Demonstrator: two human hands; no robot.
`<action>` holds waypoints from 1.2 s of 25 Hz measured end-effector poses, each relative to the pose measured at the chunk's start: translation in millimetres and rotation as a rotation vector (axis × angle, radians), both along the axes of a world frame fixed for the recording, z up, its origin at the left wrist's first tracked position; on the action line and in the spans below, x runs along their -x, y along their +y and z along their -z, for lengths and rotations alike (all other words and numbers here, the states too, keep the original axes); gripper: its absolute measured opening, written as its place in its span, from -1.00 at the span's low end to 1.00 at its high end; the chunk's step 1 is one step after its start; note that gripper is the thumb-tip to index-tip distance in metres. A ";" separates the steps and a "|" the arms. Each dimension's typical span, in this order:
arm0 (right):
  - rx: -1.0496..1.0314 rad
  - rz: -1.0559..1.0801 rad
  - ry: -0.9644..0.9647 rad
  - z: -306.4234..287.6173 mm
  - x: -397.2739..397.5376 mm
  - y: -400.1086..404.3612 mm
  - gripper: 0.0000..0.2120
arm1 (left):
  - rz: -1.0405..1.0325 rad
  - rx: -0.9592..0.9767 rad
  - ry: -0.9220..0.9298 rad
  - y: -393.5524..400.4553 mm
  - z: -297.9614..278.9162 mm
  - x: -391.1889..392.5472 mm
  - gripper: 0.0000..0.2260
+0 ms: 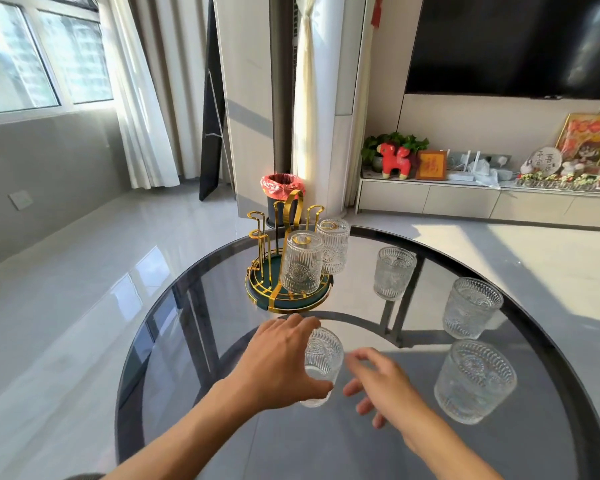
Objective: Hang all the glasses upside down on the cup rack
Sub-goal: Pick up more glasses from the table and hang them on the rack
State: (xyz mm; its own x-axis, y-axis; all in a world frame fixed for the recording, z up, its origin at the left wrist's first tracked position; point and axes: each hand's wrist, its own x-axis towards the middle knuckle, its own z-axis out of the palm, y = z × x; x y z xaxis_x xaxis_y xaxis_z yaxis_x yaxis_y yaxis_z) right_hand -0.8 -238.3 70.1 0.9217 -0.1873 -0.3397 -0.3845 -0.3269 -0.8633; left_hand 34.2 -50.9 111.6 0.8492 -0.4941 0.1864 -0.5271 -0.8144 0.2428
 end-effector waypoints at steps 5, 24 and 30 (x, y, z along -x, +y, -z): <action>-0.639 -0.016 0.187 -37.6 -2.5 4.1 -0.54 | 0.186 0.199 -0.297 1.3 -20.2 8.8 -0.35; 0.007 0.207 -0.779 -176.5 -192.0 -31.3 -0.59 | 0.070 0.140 -0.111 17.6 -95.8 -189.7 -0.45; 0.341 0.130 -0.757 -161.3 -277.8 -9.5 -0.55 | 0.270 0.271 -0.046 24.2 -87.7 -231.1 -0.55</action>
